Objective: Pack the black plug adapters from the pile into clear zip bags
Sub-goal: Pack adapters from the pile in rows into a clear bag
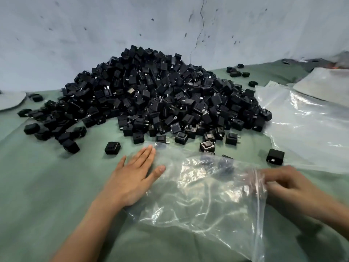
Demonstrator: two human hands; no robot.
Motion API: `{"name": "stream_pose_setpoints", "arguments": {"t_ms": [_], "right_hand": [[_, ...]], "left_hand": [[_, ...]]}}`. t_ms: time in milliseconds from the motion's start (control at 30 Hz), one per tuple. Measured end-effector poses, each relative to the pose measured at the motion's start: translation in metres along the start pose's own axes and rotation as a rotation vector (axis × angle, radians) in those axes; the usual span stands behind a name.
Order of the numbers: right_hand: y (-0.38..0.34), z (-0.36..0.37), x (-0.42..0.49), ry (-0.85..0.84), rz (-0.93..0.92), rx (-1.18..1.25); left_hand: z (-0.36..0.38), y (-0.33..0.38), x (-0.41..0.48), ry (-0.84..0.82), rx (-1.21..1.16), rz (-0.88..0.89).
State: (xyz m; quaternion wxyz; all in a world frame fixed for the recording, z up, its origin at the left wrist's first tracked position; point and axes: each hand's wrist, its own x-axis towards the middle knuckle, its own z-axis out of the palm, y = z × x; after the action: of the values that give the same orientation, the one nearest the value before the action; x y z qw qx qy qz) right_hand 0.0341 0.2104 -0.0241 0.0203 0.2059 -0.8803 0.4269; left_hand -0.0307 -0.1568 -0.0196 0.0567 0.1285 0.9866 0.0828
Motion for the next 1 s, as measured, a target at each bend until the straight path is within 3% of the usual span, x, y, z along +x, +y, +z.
{"name": "stream_pose_setpoints", "arguments": {"t_ms": [100, 167, 233, 333, 400, 467, 633, 700, 767, 900, 1000], "right_hand": [[-0.012, -0.016, 0.046, 0.41, 0.116, 0.259], [-0.004, -0.01, 0.059, 0.51, 0.174, 0.15], [-0.014, -0.008, 0.078, 0.373, 0.203, -0.046], [-0.018, 0.002, 0.104, 0.02, 0.327, -0.326], [-0.028, 0.01, 0.114, -0.098, 0.354, -0.545], [-0.03, 0.013, 0.123, -0.111, 0.301, -0.569], [-0.033, 0.012, 0.126, -0.373, 0.208, -0.469], [-0.028, 0.012, 0.126, -0.281, 0.229, -0.436], [-0.021, 0.007, 0.123, -0.08, 0.255, -0.331], [-0.011, -0.013, 0.104, 0.343, 0.3, 0.088], [-0.007, -0.028, 0.079, 0.418, 0.358, 0.239]], "left_hand": [[0.0, 0.0, 0.0, -0.003, -0.011, 0.002], [0.0, 0.001, -0.001, -0.001, -0.02, 0.002], [-0.001, 0.002, -0.001, 0.006, -0.028, -0.004], [-0.001, 0.002, -0.001, 0.01, -0.033, -0.007], [-0.001, 0.002, -0.001, 0.01, -0.03, -0.004], [-0.001, 0.001, -0.001, 0.007, -0.03, -0.003], [-0.002, 0.002, -0.001, -0.005, -0.036, 0.005], [-0.002, 0.002, -0.001, -0.003, -0.033, -0.001], [-0.002, 0.002, -0.001, -0.008, -0.035, -0.008], [-0.002, 0.002, -0.001, -0.01, -0.04, -0.009], [-0.001, 0.001, 0.0, -0.005, -0.047, -0.01]]}}
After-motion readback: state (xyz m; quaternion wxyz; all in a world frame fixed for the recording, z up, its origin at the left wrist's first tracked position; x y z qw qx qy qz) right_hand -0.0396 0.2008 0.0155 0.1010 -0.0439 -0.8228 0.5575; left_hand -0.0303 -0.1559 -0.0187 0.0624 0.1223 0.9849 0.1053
